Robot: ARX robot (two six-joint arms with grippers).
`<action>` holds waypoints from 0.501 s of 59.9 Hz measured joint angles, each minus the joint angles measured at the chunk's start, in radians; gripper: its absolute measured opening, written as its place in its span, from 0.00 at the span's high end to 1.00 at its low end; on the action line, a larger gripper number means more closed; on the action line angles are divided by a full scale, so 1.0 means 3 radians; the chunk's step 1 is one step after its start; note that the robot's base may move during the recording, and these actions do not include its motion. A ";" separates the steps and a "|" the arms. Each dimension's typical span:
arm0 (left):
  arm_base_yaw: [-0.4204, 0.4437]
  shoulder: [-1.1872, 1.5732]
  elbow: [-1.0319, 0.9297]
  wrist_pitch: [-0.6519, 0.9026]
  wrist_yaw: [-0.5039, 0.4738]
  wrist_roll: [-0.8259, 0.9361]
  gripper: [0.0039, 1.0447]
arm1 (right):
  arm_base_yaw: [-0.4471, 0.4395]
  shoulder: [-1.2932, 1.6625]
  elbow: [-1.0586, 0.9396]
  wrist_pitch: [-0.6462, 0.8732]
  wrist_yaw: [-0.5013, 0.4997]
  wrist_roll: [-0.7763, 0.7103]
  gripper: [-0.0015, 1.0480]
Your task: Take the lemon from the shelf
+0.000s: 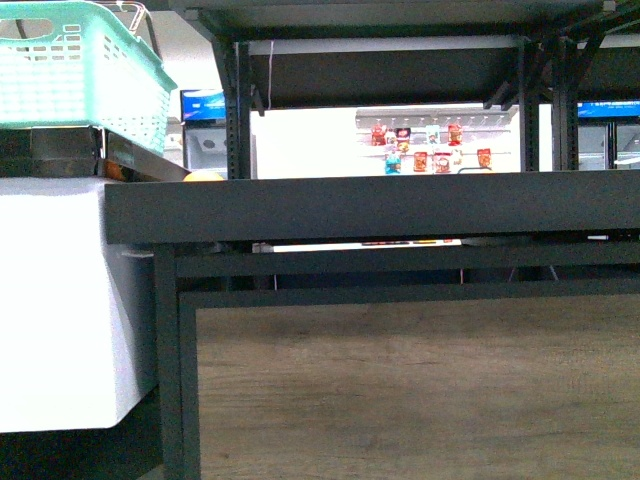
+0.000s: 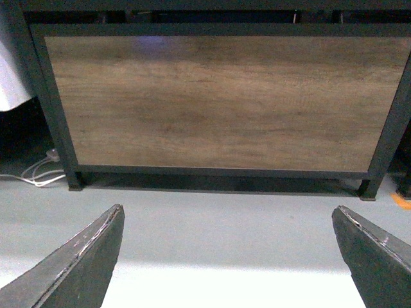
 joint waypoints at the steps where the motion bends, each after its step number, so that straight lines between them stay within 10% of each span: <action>1: 0.0000 0.0000 0.0000 0.0000 0.0000 0.0000 0.07 | 0.0000 0.0000 0.0000 0.0000 0.0000 0.0000 0.07; 30: 0.0000 0.0000 0.0000 0.0000 0.0000 0.0000 0.07 | 0.0000 0.0000 0.0000 0.0000 0.0000 0.0001 0.07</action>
